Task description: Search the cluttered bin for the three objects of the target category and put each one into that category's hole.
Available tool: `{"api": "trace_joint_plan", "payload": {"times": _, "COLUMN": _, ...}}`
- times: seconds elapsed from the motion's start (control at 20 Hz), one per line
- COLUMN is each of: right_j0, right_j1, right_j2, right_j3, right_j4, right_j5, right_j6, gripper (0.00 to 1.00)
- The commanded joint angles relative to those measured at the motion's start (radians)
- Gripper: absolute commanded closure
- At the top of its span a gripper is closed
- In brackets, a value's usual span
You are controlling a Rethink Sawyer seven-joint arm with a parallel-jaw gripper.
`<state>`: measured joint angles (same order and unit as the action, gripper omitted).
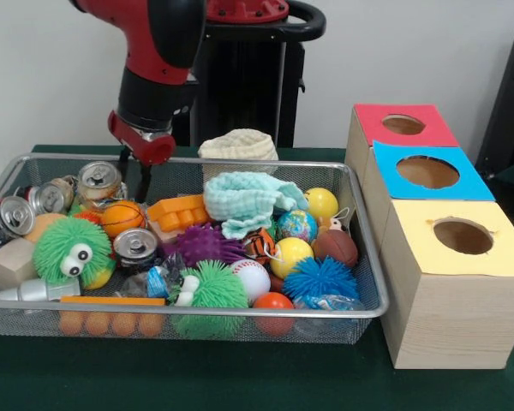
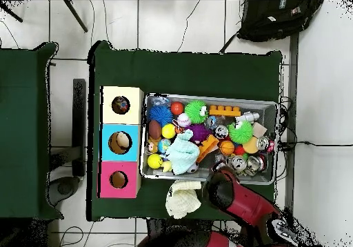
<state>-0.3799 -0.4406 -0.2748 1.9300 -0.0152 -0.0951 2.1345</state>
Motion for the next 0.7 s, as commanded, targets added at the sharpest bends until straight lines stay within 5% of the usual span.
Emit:
{"api": "trace_joint_plan", "payload": {"times": 0.05, "right_j0": -0.026, "right_j1": 0.038, "right_j2": -0.017, "right_j3": -0.175, "right_j4": -0.042, "right_j5": -0.046, "right_j6": 0.033, "gripper": 0.0}}
{"api": "trace_joint_plan", "payload": {"times": 0.7, "right_j0": 0.009, "right_j1": 0.036, "right_j2": -0.046, "right_j3": -0.184, "right_j4": -0.046, "right_j5": -0.008, "right_j6": 0.058, "gripper": 0.0}}
